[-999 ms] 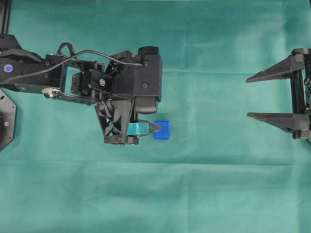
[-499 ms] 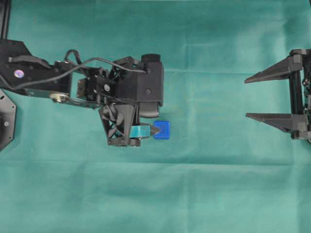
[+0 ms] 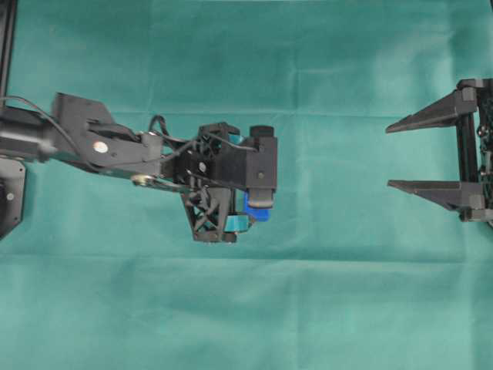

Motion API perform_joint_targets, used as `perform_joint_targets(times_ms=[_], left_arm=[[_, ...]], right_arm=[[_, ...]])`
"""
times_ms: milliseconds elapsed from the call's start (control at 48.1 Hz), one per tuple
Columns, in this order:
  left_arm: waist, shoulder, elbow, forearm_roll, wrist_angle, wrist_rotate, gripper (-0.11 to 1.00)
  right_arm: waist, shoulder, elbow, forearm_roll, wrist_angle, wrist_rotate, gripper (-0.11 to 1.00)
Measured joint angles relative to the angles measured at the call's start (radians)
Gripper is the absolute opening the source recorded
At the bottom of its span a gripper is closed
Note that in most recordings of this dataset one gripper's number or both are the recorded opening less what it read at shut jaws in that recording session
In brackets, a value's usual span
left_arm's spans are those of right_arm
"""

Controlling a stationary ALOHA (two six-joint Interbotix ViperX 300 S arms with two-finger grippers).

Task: Handover the blue block to the right arm after grasping it with the left arm, then place it in the designated position.
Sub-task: 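Close the left gripper on the blue cube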

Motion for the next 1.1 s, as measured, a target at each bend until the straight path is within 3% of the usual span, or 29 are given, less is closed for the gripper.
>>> perform_joint_targets(times_ms=[291,499,916,1020,1103], left_arm=[[-0.002,0.107,0.028,0.0,-0.127,0.0,1.0],[0.0,0.181,0.028,0.0,-0.156,0.0,1.0],[0.0,0.192,0.026,0.0,-0.195,0.0,1.0],[0.005,0.192,0.028,0.0,-0.196,-0.005,0.89],[0.008,0.192,0.028,0.0,-0.196,0.002,0.67]], right_arm=[[0.0,0.009,0.0,0.0,0.002,0.0,0.94],[0.0,0.014,0.0,0.0,0.002,0.0,0.94],[-0.002,0.02,0.0,0.0,0.002,0.0,0.94],[0.0,0.023,-0.002,0.0,0.002,0.0,0.94],[0.0,0.023,0.0,0.0,0.002,0.0,0.94]])
